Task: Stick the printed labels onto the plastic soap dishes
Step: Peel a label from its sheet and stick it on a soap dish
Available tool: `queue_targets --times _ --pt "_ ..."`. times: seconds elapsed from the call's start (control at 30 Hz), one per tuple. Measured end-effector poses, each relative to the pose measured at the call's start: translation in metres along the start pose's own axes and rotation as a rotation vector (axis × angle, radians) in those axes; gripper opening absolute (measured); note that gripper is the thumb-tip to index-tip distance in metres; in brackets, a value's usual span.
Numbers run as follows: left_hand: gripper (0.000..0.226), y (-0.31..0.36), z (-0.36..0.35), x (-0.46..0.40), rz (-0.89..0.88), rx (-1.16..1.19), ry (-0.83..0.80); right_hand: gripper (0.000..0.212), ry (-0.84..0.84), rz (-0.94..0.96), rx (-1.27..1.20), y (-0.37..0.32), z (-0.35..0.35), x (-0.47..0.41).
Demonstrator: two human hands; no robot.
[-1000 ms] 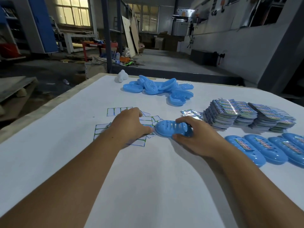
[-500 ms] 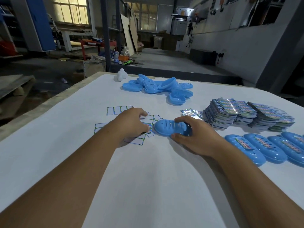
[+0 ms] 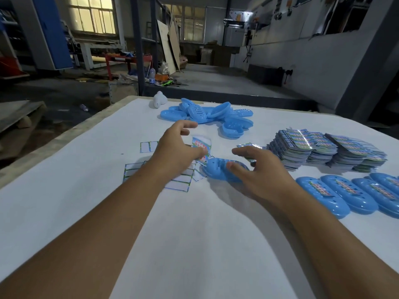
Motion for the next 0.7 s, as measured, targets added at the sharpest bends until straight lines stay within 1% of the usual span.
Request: queue_targets --times 0.03,0.1,0.2,0.27,0.37,0.5,0.7 --pt "0.065 0.006 -0.001 0.002 -0.018 0.051 -0.003 0.027 0.041 -0.020 -0.127 -0.003 0.001 0.000" --pt "0.066 0.015 -0.009 0.008 -0.044 0.143 -0.040 0.007 0.043 -0.067 -0.373 -0.007 -0.002 0.000" --pt "0.063 0.021 -0.023 0.014 -0.064 0.243 -0.113 0.005 0.009 -0.091 -0.549 -0.011 -0.006 0.000" --pt "0.058 0.022 -0.028 0.015 -0.061 0.283 -0.150 0.009 0.039 -0.125 -0.622 -0.009 -0.004 -0.001" --pt "0.051 0.022 -0.030 0.014 -0.052 0.312 -0.182 0.011 0.095 -0.137 -0.653 -0.006 0.002 -0.004" --pt "0.038 0.019 -0.024 0.011 0.003 0.269 -0.126 0.011 0.137 -0.123 -0.604 -0.005 0.006 -0.005" --pt "0.043 0.017 -0.020 0.010 -0.010 0.212 -0.104 0.017 0.141 -0.124 -0.572 -0.004 0.008 -0.005"
Point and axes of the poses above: each hand's wrist, its own x-axis away from the middle knuckle, its own z-axis out of the back of the hand, y = z × x, the point moved 7 cm from there along -x, towards the middle knuckle, and after that the axes turned 13 degrees about -x, right-handed, at the moved point
